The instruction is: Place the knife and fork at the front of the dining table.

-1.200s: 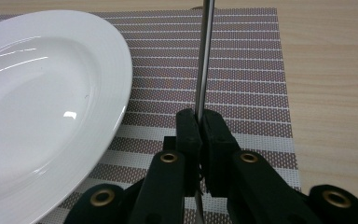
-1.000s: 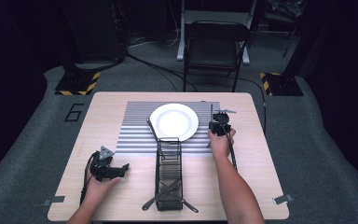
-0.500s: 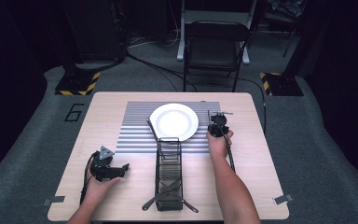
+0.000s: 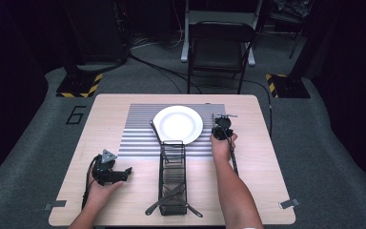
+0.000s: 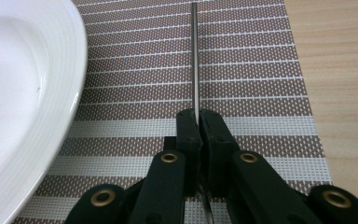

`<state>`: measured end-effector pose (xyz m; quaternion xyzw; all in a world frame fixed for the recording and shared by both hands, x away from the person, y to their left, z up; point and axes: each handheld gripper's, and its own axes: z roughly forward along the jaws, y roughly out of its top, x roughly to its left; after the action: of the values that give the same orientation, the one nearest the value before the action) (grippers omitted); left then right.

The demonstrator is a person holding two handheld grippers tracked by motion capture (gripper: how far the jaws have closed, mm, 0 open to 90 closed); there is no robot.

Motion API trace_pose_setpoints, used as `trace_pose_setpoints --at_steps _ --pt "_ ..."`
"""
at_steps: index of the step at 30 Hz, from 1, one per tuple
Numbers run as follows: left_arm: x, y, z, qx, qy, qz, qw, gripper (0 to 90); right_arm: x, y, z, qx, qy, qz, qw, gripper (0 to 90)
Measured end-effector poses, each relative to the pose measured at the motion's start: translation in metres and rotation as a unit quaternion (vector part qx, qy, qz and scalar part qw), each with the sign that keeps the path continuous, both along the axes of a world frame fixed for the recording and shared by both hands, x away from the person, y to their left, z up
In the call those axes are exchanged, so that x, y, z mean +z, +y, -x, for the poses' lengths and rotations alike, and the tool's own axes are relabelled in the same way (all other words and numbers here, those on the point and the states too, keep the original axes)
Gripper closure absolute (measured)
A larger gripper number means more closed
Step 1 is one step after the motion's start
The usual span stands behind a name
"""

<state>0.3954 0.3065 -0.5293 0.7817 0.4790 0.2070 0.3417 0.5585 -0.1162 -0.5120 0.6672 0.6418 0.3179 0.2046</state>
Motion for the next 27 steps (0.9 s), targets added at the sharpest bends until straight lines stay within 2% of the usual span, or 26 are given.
trace_pose_setpoints --at_steps 12,24,27 --pt "0.0 -0.0001 0.0001 0.0 0.0 0.0 1.0 9.5 -0.0002 0.0032 0.001 0.008 -0.003 0.023 0.9997 86.5" --pt "0.0 -0.0001 0.0001 0.001 0.0 0.0 1.0 9.5 0.0005 0.001 0.0006 0.01 -0.003 0.025 0.9996 83.6" --pt "0.0 -0.0001 0.0002 0.0 0.001 0.001 1.0 9.5 0.0008 -0.0008 0.0009 0.005 0.001 0.017 0.9998 83.7"
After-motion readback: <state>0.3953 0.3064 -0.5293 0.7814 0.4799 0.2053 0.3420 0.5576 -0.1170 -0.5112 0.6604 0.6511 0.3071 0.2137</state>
